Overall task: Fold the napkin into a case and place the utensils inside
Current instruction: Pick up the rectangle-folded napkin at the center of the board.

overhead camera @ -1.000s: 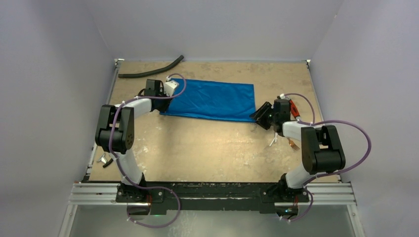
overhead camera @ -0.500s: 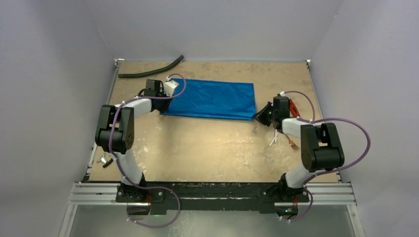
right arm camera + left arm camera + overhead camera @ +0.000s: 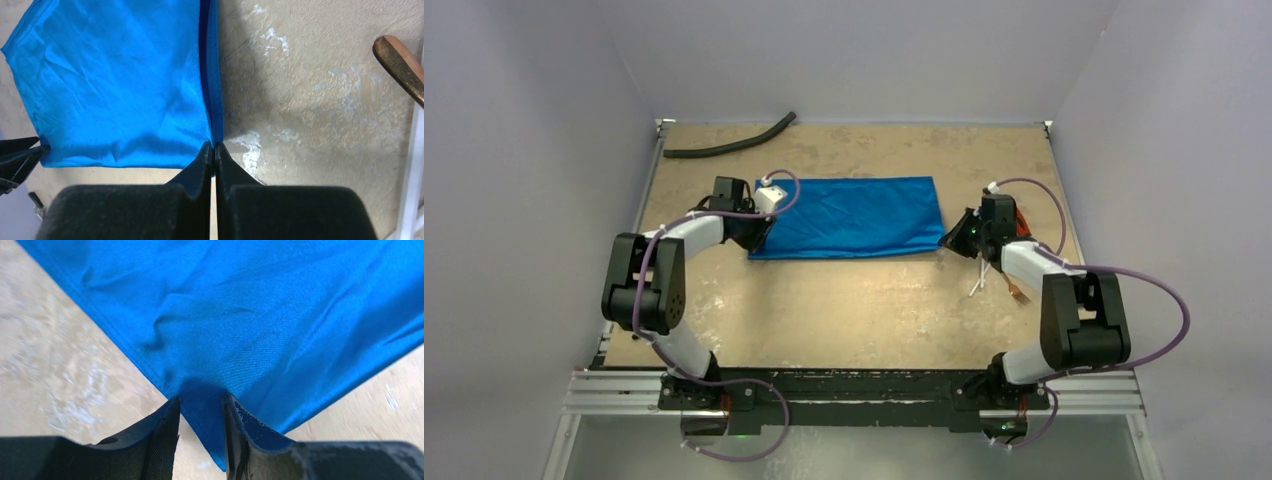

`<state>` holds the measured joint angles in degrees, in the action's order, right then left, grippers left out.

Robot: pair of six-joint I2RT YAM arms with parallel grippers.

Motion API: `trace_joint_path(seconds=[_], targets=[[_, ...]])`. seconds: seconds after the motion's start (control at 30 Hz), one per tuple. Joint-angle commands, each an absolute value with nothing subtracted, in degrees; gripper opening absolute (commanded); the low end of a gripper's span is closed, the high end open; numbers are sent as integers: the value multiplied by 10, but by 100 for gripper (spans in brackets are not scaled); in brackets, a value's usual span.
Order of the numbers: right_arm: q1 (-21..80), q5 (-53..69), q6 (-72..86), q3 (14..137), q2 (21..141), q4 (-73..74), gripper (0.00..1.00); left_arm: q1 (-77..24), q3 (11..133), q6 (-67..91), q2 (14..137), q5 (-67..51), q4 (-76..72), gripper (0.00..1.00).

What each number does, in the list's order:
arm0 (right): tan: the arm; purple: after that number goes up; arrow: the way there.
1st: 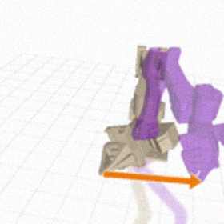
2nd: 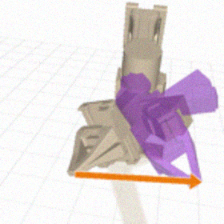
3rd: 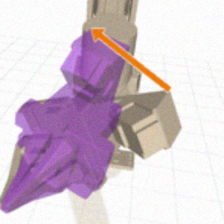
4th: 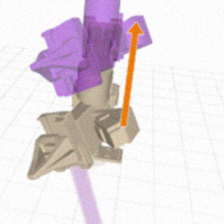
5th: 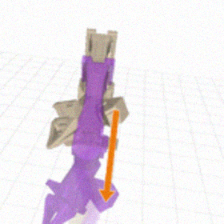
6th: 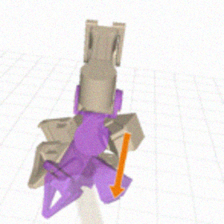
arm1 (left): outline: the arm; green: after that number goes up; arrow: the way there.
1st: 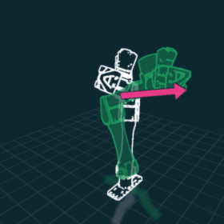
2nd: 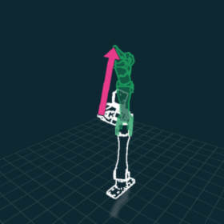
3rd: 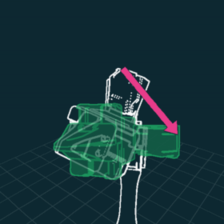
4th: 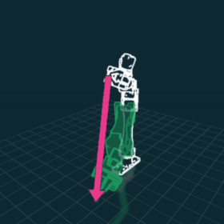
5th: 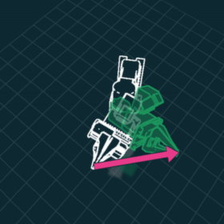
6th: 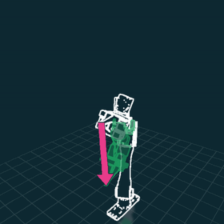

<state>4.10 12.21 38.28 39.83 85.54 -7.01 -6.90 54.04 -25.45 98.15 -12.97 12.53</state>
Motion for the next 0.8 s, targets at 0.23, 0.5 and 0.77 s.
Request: trace_joint_path(seconds=[0.23, 0.5, 0.77], targets=[[82, 129, 307, 461, 868, 15, 0, -59, 552, -280, 938, -182, 296, 42], [175, 72, 307, 545, 894, 47, 0, -1, 640, -263, 932, -176, 302, 46], [200, 67, 304, 583, 912, 58, 0, 29, 607, -248, 1001, -163, 222, 44]])
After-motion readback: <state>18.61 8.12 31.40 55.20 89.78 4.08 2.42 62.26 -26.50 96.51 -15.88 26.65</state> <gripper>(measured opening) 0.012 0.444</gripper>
